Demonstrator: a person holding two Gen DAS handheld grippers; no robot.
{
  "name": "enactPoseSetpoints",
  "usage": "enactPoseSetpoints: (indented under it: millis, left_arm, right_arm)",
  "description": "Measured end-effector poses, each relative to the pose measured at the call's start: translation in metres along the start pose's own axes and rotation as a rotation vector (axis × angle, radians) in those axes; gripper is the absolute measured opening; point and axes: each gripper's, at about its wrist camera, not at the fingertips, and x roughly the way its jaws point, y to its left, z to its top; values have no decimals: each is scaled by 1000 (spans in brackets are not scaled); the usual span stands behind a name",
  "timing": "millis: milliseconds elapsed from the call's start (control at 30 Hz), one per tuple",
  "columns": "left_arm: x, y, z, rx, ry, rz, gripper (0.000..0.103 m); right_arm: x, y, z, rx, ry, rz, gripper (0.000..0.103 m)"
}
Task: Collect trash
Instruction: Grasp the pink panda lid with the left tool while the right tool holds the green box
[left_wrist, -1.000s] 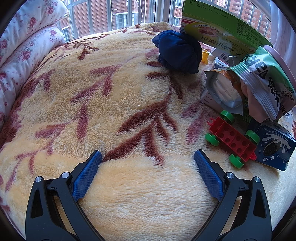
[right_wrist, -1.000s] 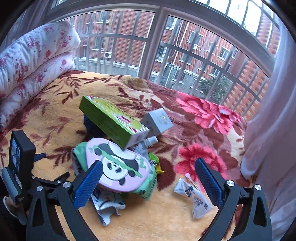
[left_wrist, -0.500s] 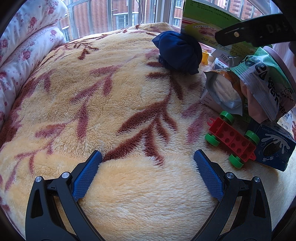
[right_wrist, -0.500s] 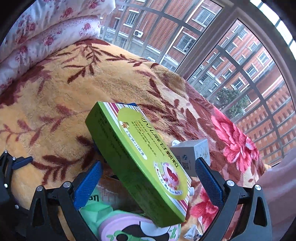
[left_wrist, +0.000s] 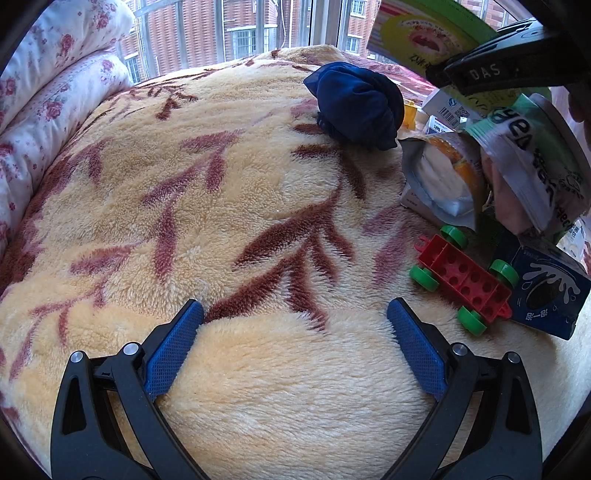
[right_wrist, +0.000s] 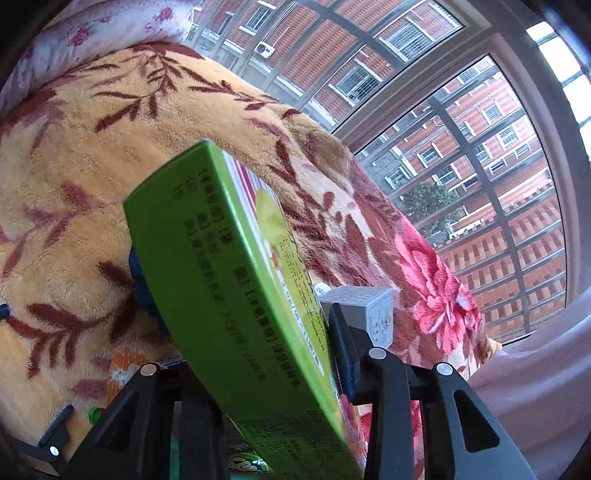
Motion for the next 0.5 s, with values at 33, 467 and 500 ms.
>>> enactPoseSetpoints:
  millis: [33,467,500]
  left_arm:
    - [0,0,0,0,0,0,96]
    - [-2,-1,2,5,-1,6,96]
    - [-4,-1,0,5,-4,6,96]
  right_arm:
    - [-6,-5,-1,16,-18,0,35]
    - [-111,-75,-67,300,-223,38,35]
    - [-119,-76,-81,319,-234,49,35]
